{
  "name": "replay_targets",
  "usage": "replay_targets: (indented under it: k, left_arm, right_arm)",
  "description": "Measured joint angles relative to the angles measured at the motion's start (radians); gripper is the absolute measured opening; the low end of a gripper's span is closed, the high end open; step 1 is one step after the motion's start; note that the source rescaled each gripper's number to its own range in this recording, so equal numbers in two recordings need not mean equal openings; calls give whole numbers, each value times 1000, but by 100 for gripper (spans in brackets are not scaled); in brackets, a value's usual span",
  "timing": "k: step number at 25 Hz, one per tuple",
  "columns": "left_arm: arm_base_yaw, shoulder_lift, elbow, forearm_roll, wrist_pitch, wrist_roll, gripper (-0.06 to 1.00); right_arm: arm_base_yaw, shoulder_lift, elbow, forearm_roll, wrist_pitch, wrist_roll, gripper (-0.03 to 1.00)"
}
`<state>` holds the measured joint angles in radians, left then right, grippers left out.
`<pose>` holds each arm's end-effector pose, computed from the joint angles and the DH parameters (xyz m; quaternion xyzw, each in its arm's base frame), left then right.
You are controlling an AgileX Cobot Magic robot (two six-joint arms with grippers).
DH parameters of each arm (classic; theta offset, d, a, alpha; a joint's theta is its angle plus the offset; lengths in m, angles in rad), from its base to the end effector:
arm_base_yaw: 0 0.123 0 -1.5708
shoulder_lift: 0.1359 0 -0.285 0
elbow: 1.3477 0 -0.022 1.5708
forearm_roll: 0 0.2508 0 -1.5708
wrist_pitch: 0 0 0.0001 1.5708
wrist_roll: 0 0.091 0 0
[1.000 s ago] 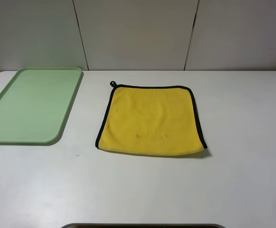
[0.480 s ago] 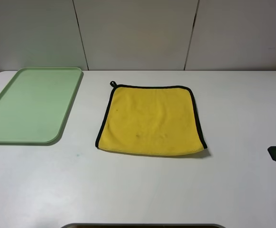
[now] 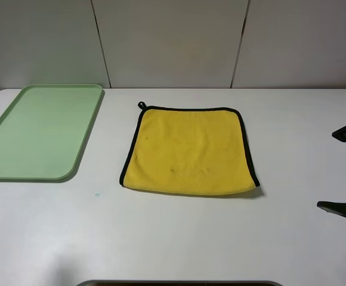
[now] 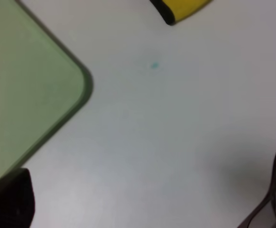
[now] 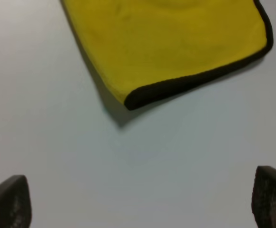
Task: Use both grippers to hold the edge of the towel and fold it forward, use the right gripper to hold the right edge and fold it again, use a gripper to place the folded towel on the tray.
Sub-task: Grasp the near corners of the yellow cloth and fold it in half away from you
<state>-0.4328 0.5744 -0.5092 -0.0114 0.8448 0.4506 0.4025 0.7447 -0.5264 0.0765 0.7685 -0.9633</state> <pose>0.0868 -0.0410 0.2696 0.3961 0.8424 -0.0021 0.3654 0.1146 0.0540 0.2607 -0.5821 0.7428 -0.0583 0.3257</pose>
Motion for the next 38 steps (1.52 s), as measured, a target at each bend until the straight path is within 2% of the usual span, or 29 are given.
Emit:
replay_targets:
  k: [4,9,12,19,24,34,38]
  left_arm:
    - [-68,104,0,25,-59,6,100]
    - [-167,240,0,109,-109,6,100]
    - [-201,319,0,167,-162,6,100]
    - [-209,496,0,265,-318,7,100]
    - [-209,607,0,366,-421,8,100]
    - [-209,755,0,568,-587,9,100]
    - [-209,805,0,622,-665,9,100]
  right_arm:
    - [0,58,0,0,-39,-59,100]
    - [0,134,0,0,-89,-133,100]
    - [0,186,0,0,-134,-151,100]
    - [0,321,0,1,-213,-157,100]
    - [0,413,0,2,-262,-160,100]
    - [0,537,0,2,-373,-160,100]
    - [0,575,0,2,-401,-160,100]
